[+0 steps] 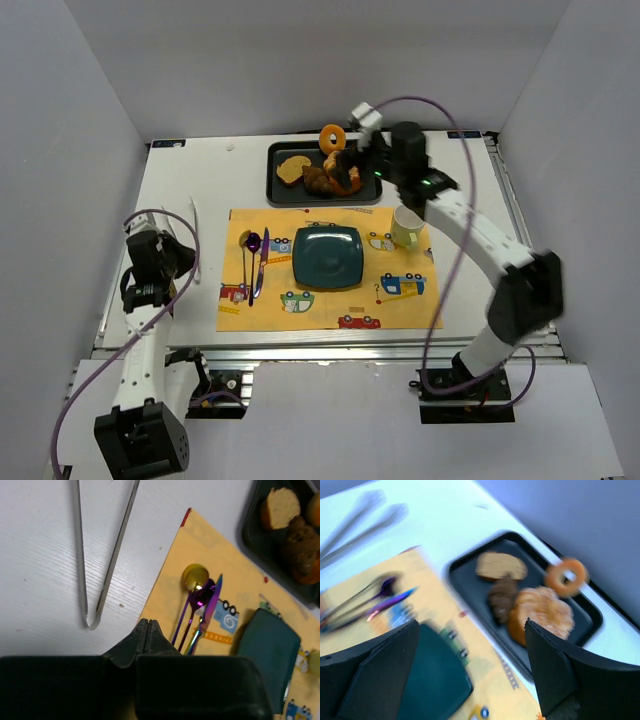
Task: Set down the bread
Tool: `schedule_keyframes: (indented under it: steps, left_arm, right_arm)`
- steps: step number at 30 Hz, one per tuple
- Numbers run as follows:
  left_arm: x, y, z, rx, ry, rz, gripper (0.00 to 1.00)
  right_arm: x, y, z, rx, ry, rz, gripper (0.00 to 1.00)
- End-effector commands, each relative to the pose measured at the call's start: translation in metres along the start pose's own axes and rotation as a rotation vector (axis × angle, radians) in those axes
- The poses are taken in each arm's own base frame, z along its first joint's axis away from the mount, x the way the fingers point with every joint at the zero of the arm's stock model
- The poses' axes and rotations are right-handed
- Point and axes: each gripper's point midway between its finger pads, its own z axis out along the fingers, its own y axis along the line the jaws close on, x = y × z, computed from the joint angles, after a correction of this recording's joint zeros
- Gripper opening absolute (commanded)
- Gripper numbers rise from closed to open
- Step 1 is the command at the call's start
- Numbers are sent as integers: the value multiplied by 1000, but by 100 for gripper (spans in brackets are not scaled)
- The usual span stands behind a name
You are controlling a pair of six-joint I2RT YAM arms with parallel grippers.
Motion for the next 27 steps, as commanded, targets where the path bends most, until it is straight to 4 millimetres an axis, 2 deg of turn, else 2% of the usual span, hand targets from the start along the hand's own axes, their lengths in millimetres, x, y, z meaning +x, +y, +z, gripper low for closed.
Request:
schedule_keyframes:
  steps: [1,2,3,4,5,7,9,12,21,23,27]
  left_arm:
    - [-12,0,5,-24,0,30,4]
    - [-7,3,10,-44,37,38,9]
    - [-4,6,13,-51,59,74,37]
    - [2,13,14,-81,95,89,52]
    - [4,18,19,-108,121,105,70]
    - [2,18,23,-103,125,129,78]
    - [0,20,27,-116,136,159,81]
    - [3,26,32,-149,187,192,82]
    - [23,40,56,-193,298,292,82]
    - [18,50,62,-255,290,319,82]
    - [14,53,75,-264,274,346,82]
  right_arm:
    - [19,75,-83,-597,-181,-269,89]
    - [17,87,-111,-644,-242,-354,89]
    - [50,96,-118,-673,-219,-365,89]
    - [57,104,-128,-703,-233,-376,89]
    - [74,115,-142,-750,-237,-389,86]
    - [88,122,-154,-766,-221,-393,83]
    - [103,127,-160,-770,-176,-357,81]
    - [114,126,-164,-750,-135,-332,80]
    - [110,112,-159,-677,-125,-251,82]
    - [109,112,-158,-678,-130,-251,82]
    - [108,109,-158,-669,-130,-245,83]
